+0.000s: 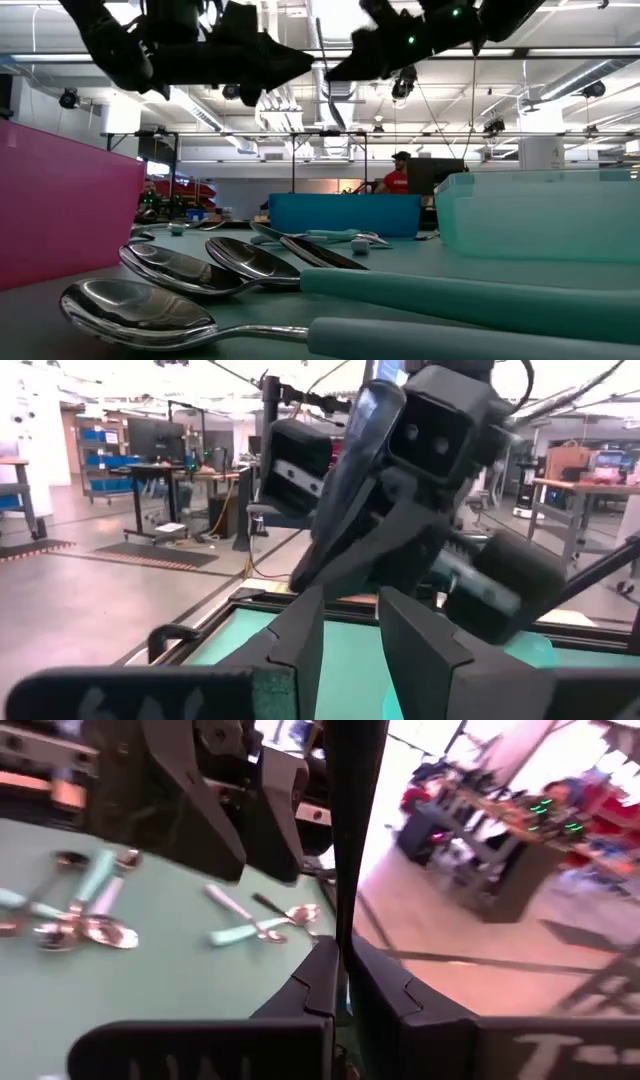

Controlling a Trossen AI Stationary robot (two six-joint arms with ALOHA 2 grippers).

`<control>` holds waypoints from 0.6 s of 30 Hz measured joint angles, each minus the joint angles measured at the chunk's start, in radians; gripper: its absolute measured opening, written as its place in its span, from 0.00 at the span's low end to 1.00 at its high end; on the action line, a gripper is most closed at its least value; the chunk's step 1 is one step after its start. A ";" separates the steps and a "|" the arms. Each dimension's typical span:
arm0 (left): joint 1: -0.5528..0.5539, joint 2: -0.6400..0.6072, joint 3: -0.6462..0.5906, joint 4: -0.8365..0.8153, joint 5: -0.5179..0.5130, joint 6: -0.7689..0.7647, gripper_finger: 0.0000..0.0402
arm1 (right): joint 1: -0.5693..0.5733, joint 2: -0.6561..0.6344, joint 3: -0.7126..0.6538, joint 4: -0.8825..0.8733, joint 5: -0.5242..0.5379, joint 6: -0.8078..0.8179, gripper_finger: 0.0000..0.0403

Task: Sort silverware by color (type)
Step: Put the black spoon into the red bin

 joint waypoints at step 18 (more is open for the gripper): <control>-0.014 0.077 0.040 0.104 -0.165 0.003 0.21 | 0.058 0.102 -0.001 0.112 0.239 -0.058 0.02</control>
